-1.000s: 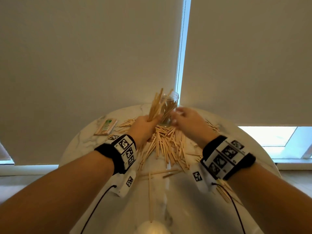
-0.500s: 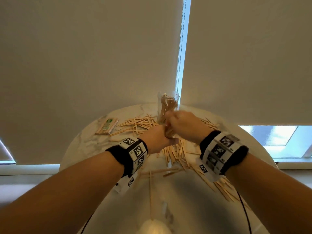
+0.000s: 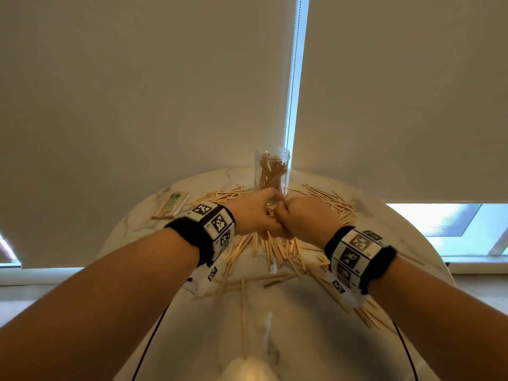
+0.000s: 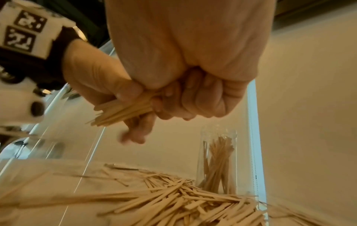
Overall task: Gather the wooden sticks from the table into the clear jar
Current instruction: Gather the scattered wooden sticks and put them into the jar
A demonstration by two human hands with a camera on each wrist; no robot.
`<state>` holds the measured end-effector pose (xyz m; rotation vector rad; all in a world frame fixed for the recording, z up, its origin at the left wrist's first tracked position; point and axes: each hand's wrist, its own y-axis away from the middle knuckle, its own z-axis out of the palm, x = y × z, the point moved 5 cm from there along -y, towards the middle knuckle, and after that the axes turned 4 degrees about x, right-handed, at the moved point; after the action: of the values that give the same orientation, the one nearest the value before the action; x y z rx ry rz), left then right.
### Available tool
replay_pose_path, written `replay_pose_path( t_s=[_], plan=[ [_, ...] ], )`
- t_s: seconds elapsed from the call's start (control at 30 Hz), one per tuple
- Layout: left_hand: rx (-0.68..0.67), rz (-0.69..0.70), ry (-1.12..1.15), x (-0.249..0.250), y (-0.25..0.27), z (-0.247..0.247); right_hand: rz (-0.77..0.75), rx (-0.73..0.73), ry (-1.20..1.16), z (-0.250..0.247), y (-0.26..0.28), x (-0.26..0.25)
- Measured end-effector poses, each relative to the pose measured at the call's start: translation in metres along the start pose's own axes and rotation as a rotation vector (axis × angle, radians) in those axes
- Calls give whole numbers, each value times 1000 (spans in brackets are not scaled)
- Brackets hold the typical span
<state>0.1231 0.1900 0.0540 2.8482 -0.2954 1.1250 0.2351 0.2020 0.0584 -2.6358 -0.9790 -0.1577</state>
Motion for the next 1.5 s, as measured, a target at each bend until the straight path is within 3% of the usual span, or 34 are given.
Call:
replay_pose_path(
  t_s=[0.1,0.2,0.27,0.37,0.47,0.6,0.87,1.0,1.07,1.2,1.33,1.5],
  plan=[
    [126,1,-34,-5,4,-20,142,-4,-86,0,4,21],
    [518,-50,82,-26,4,-51,220,31,-144,5,3,45],
    [664,-193,221,-42,2,-60,259,61,-208,4,3,51],
    [511,-350,671,-41,-6,-38,280,94,-317,7,-2,48],
    [417,-283,839,-15,-6,-21,336,119,-444,7,-7,40],
    [327,-276,757,-10,-6,-17,458,131,-631,10,-2,45],
    [447,-185,527,-13,-19,-15,461,177,-672,8,-4,38],
    [316,-202,716,-12,-32,-18,452,200,-568,-4,-11,56],
    [341,-203,734,-17,-43,-31,485,222,-530,-15,-21,76],
    [462,-262,435,-46,-76,-61,594,295,-438,-43,-62,128],
    [372,-306,140,-69,-130,-68,561,264,-253,-41,-144,145],
    [401,-236,165,-59,-161,-63,409,157,38,-42,-195,126]
  ],
)
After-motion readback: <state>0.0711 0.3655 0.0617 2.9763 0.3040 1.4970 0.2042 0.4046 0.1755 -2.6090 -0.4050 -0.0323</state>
